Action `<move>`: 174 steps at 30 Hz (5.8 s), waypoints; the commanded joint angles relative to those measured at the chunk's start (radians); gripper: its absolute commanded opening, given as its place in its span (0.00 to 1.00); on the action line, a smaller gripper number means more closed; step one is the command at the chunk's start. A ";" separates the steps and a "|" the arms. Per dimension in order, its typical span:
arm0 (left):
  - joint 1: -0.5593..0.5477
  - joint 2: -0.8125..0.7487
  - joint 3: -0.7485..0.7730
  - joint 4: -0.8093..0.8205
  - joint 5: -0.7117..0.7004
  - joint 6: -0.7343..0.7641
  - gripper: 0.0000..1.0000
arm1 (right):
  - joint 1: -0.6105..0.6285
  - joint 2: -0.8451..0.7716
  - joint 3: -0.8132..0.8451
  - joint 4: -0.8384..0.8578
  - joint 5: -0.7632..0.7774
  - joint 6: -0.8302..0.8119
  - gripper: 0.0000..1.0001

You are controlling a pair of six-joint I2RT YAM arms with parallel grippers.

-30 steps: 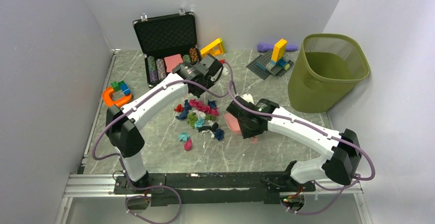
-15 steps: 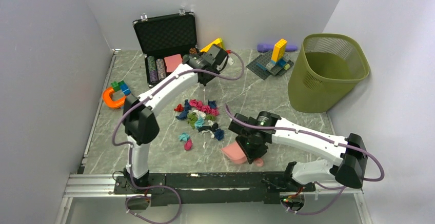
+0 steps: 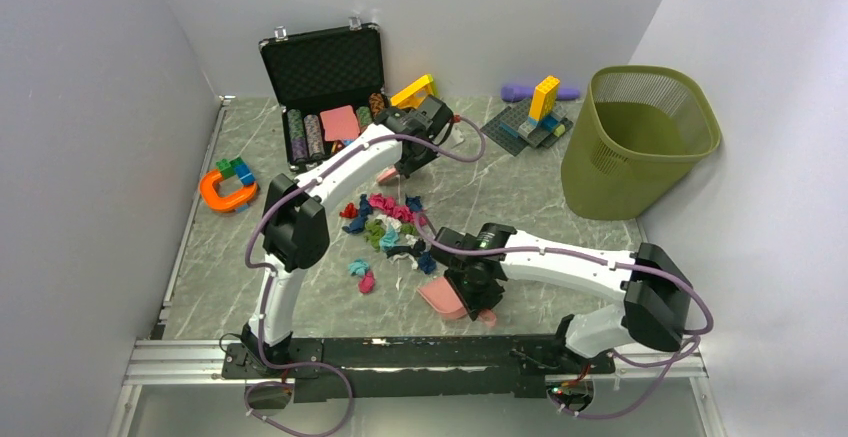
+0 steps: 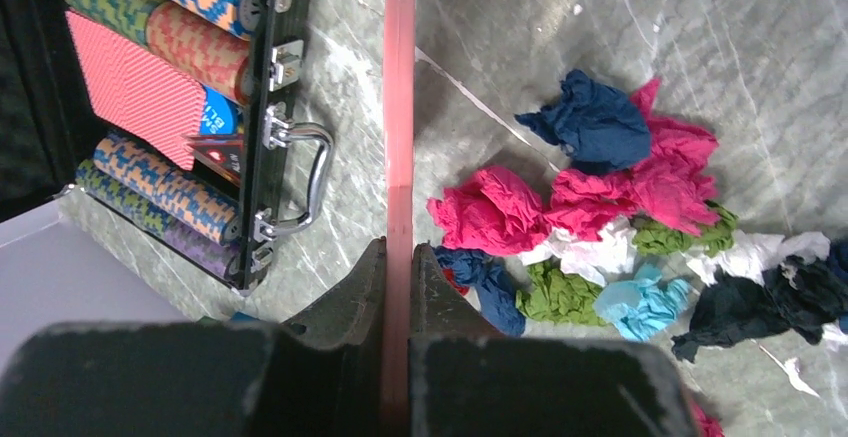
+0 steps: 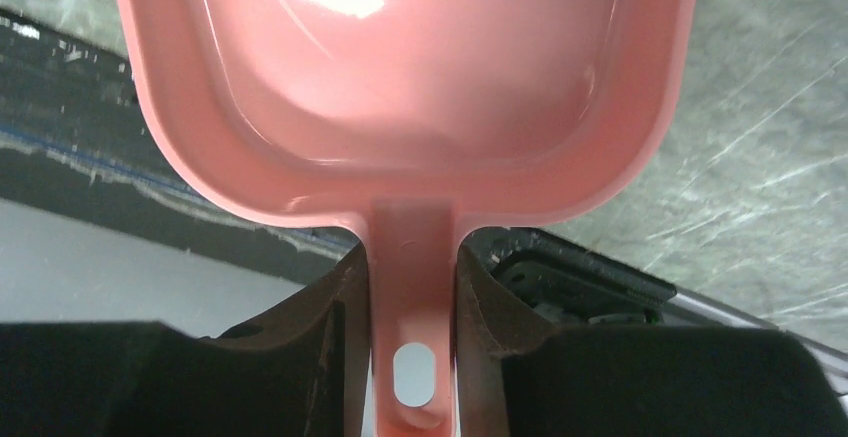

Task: Sweep away the paper scraps from the table

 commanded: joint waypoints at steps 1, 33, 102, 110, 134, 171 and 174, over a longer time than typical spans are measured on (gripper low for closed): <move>-0.013 0.001 0.055 -0.060 0.061 -0.002 0.00 | 0.002 0.020 -0.001 0.107 0.108 -0.007 0.00; -0.039 -0.151 0.102 -0.213 0.490 -0.335 0.00 | -0.119 0.227 0.011 0.517 0.271 -0.180 0.00; 0.483 -1.067 -0.971 0.465 0.475 -0.577 0.00 | -1.357 0.084 0.972 0.106 -0.391 0.076 0.00; 0.483 -1.063 -0.989 0.469 0.473 -0.574 0.00 | -1.565 -0.073 0.438 0.916 -0.822 0.682 0.00; 0.483 -1.053 -0.994 0.488 0.500 -0.564 0.00 | -1.575 -0.147 0.034 1.737 -0.841 1.224 0.00; 0.484 -1.125 -1.029 0.544 0.293 -0.628 0.00 | -0.467 -0.029 0.372 0.218 0.140 -0.227 0.00; 0.484 -1.118 -1.030 0.560 0.338 -0.584 0.00 | -0.398 -0.005 0.368 0.113 0.168 -0.228 0.00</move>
